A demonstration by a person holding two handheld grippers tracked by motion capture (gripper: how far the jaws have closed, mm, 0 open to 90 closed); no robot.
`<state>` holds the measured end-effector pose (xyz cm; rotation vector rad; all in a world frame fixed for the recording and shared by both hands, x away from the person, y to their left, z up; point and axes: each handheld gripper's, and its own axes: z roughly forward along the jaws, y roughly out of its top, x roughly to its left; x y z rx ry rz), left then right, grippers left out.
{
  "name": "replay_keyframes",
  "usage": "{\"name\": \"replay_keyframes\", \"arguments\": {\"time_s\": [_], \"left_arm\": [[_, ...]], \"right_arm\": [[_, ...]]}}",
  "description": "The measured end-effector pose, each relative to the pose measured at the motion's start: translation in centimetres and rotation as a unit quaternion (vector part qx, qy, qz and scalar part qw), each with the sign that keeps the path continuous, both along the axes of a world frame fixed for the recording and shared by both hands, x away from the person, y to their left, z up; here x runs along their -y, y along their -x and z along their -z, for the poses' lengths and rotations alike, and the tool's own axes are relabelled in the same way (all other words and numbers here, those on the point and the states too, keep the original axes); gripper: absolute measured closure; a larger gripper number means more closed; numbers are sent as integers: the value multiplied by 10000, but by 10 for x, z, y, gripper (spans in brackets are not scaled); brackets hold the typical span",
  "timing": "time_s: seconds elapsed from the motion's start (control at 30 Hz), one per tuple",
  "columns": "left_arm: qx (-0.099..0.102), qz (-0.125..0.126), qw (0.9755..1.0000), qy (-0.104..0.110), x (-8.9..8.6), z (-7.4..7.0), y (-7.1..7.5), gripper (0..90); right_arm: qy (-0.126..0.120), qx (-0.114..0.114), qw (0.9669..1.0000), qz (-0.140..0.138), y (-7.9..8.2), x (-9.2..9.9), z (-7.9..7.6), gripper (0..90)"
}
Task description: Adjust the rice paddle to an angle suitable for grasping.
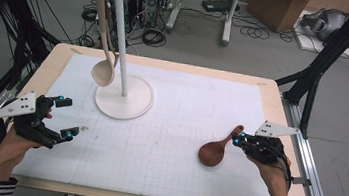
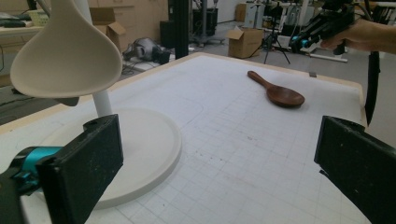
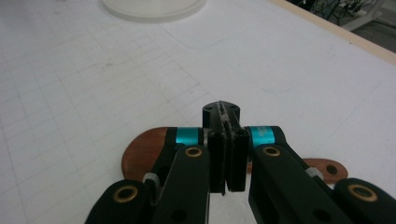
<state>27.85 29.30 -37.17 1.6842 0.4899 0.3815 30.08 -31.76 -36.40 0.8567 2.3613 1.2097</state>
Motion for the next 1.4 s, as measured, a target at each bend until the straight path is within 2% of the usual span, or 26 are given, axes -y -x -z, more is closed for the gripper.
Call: {"name": "replay_keyframes", "arguments": {"time_s": [0.4, 0.5, 0.67, 0.9, 1.07, 1.2, 1.4], "left_arm": [[-26, 15, 10000, -16, 1, 1, -1, 17], [-23, 19, 10000, -18, 1, 1, -1, 17], [-52, 20, 10000, -25, 2, 2, -1, 17], [-74, 49, 9999, -49, 5, 4, -2, 17], [-86, 41, 9999, -51, 4, 4, -3, 17], [-76, 20, 10000, -55, 3, 4, -3, 17], [-88, 5, 9999, -70, 2, 5, -3, 17]], "right_arm": [[328, -190, 9985, 402, -20, 9, 12, 900], [334, -307, 9978, 475, -25, 12, 17, 900], [420, -391, 9975, 404, -28, 11, 25, 900], [452, -489, 9975, 241, -36, -6, 29, 900], [576, -665, 9960, 155, -44, -19, 36, 900], [683, -872, 9938, 122, -52, -31, 39, 900], [901, -1037, 9905, -25, -60, -48, 43, 900]]}}
